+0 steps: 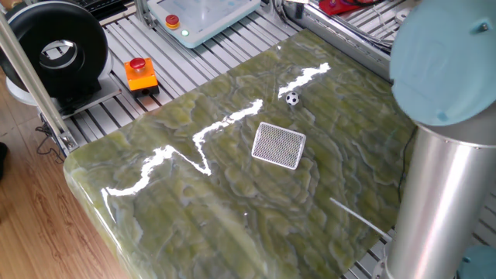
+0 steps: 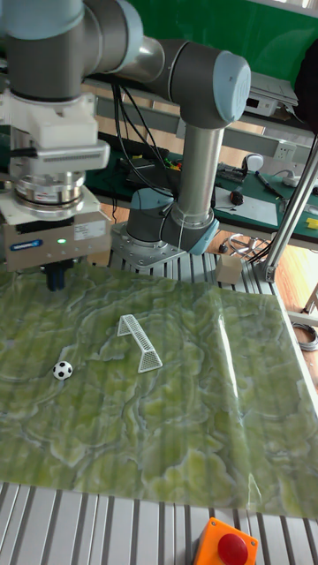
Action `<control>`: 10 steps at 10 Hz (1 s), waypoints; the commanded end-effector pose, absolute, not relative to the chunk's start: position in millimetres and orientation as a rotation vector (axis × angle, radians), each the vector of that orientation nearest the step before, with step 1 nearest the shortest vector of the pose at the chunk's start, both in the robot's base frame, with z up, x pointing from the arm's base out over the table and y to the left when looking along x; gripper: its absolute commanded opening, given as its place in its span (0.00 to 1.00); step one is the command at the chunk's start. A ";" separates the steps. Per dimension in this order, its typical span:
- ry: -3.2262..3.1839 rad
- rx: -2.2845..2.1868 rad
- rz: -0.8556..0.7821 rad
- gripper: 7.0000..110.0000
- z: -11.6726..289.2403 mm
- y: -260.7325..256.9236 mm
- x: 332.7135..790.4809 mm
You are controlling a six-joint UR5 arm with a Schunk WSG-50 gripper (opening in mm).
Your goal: Push the soccer ball into the goal
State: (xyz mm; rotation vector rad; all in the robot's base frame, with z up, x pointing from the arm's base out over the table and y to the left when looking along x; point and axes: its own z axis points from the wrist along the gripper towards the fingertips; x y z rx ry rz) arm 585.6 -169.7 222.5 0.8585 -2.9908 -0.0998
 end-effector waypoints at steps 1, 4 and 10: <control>-3.015 0.836 -0.064 0.00 217.0 -195.9 582.7; -3.020 0.752 0.080 0.00 185.1 -185.5 596.2; -3.046 0.732 0.002 0.00 156.1 -158.4 579.1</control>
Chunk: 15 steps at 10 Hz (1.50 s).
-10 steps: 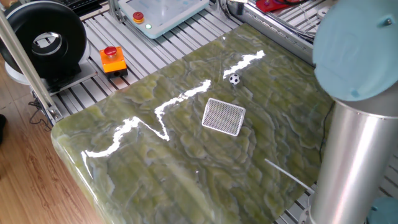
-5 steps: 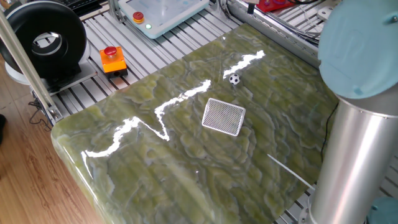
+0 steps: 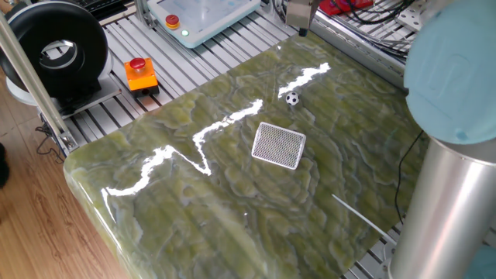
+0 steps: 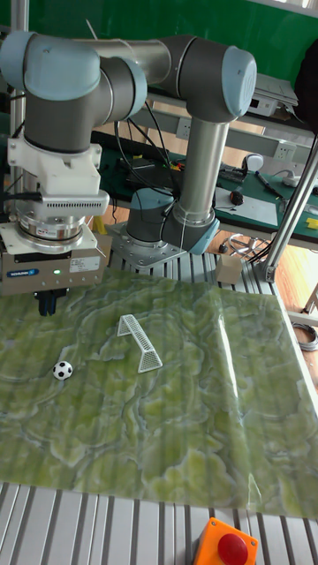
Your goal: Push the soccer ball into the goal
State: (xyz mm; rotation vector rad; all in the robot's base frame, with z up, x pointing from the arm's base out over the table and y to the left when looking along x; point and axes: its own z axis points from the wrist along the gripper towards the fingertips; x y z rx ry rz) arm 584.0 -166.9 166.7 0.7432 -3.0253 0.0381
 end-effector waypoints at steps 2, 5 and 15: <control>-3.047 0.732 0.005 0.00 156.9 -160.3 579.8; -3.046 0.729 0.024 0.00 154.7 -162.3 578.4; -3.061 0.753 0.112 0.00 153.7 -174.1 585.7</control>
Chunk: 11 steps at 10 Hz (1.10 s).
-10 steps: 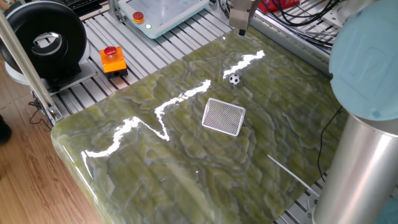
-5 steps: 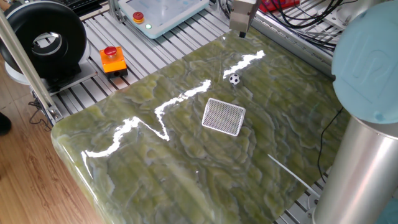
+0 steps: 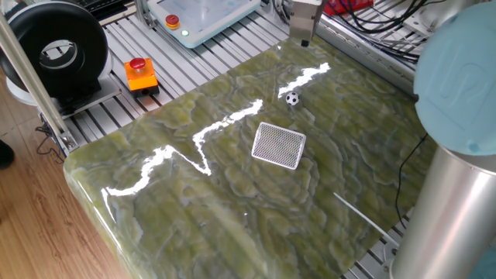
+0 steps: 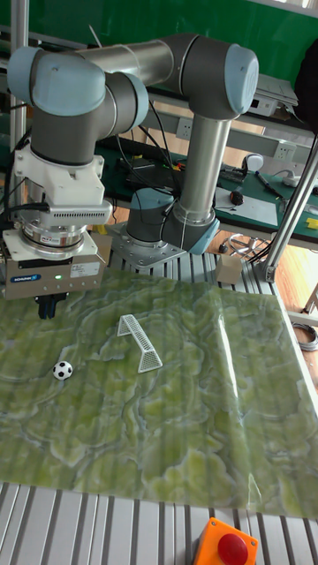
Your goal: Push the soccer ball into the goal
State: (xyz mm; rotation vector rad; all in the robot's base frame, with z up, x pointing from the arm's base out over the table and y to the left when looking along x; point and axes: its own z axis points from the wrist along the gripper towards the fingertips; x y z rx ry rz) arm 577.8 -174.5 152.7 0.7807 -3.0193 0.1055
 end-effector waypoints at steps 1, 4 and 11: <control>-3.090 0.726 0.057 0.00 153.3 -164.5 588.5; -3.135 0.691 0.027 0.00 153.7 -157.9 596.2; -3.201 0.613 -0.022 0.00 154.8 -148.7 606.6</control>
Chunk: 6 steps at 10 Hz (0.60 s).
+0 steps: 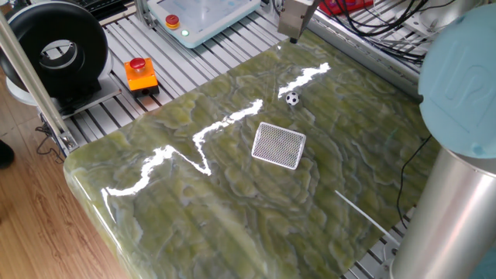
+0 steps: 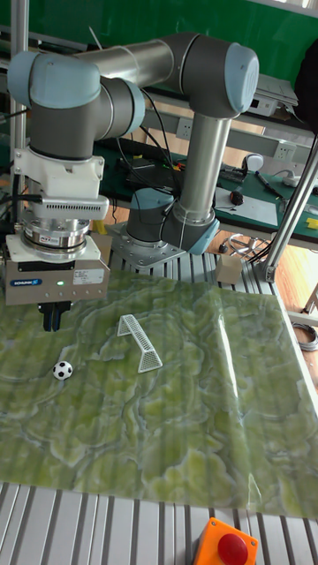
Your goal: Push the soccer ball into the goal
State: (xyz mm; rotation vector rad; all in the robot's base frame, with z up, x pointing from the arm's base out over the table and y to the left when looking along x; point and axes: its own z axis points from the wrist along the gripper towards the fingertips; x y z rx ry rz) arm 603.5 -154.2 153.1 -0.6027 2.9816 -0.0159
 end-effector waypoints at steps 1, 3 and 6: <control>2.980 -0.569 0.019 0.00 154.5 -149.5 604.3; 2.977 -0.590 0.063 0.00 154.7 -142.2 602.4; 2.976 -0.616 0.063 0.00 136.2 -142.1 630.6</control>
